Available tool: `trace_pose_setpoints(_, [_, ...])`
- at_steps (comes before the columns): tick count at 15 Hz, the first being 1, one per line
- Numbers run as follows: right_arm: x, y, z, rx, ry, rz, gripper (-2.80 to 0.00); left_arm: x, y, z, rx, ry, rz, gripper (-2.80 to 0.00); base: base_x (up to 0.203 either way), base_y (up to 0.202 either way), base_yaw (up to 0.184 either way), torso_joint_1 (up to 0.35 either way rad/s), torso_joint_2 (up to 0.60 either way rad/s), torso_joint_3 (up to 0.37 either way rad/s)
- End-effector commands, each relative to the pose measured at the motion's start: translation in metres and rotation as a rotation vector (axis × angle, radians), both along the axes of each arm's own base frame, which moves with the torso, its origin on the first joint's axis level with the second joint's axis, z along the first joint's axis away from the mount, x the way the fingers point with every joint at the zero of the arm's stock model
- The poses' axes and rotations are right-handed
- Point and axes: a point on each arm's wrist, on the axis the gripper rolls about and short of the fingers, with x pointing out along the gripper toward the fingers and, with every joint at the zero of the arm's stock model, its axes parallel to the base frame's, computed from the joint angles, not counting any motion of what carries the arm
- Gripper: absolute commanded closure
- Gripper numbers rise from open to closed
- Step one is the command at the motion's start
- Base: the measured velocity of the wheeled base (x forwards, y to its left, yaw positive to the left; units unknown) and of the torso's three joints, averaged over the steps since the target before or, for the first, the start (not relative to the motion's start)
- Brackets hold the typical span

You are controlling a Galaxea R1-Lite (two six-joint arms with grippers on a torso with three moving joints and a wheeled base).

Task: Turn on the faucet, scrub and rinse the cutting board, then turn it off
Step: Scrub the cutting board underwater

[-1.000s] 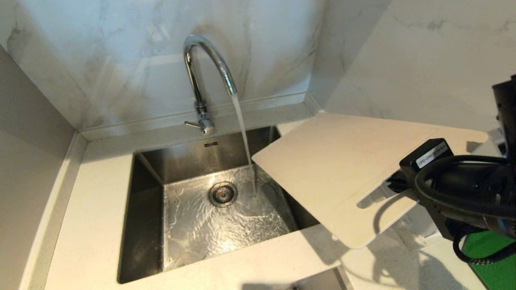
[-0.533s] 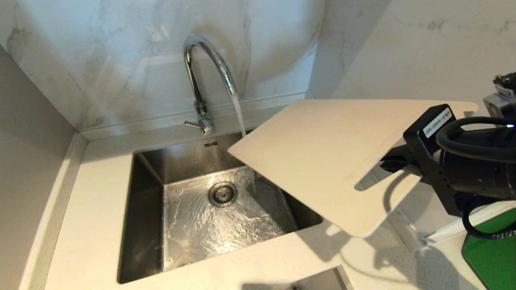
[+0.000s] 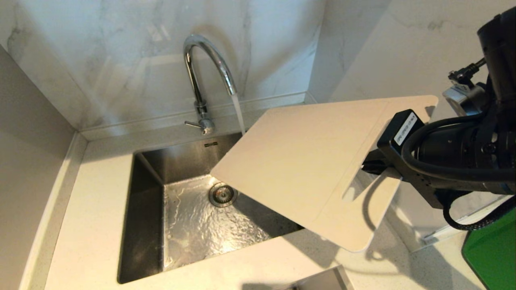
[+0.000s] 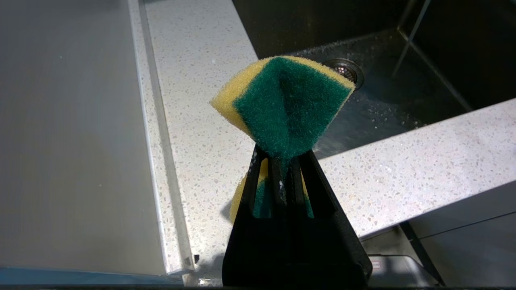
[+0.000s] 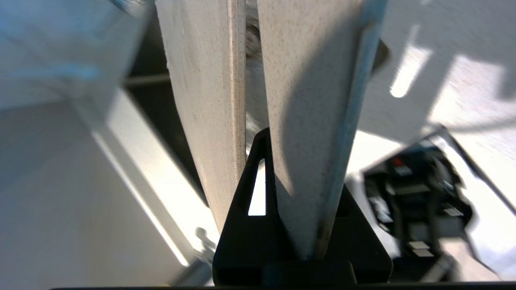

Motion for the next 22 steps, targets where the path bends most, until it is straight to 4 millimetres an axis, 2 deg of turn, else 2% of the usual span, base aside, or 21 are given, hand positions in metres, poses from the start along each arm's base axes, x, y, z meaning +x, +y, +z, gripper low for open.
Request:
trace_pose_setpoints(1, [-0.003,-0.002,-0.004,-0.03,0.047,0.003,0.0,0.0,0.0,0.0,0.0,0.001,0.001,0.0,0.0,0.0,0.0,0.0,0.0,0.0])
trace_pose_setpoints(5, [-0.009,-0.005,-0.007,-0.106,0.074,0.068,0.0,0.0,0.0,0.0,-0.001,0.001,0.0,0.0,0.0,0.0,0.0,0.0,0.0,0.0])
trace_pose_setpoints(8, [-0.004,-0.014,-0.009,-0.17,0.059,0.11,0.0,0.0,0.0,0.0,-0.001,0.001,0.0,0.0,0.0,0.0,0.0,0.0,0.0,0.0])
trace_pose_setpoints(12, [0.014,-0.033,-0.004,-0.242,0.059,0.152,0.0,0.0,0.0,0.0,-0.001,0.001,0.001,0.0,0.0,0.0,0.0,0.0,0.0,0.0])
trace_pose_setpoints(15, [0.025,-0.032,0.008,-0.304,0.04,0.206,0.0,0.0,0.0,0.0,-0.001,0.001,0.0,0.0,0.0,0.0,0.0,0.0,0.0,0.0])
trace_pose_setpoints(22, [0.056,-0.031,0.019,-0.457,-0.005,0.287,0.0,0.0,0.0,0.0,-0.001,0.001,0.0,0.0,0.0,0.0,0.0,0.0,0.0,0.0])
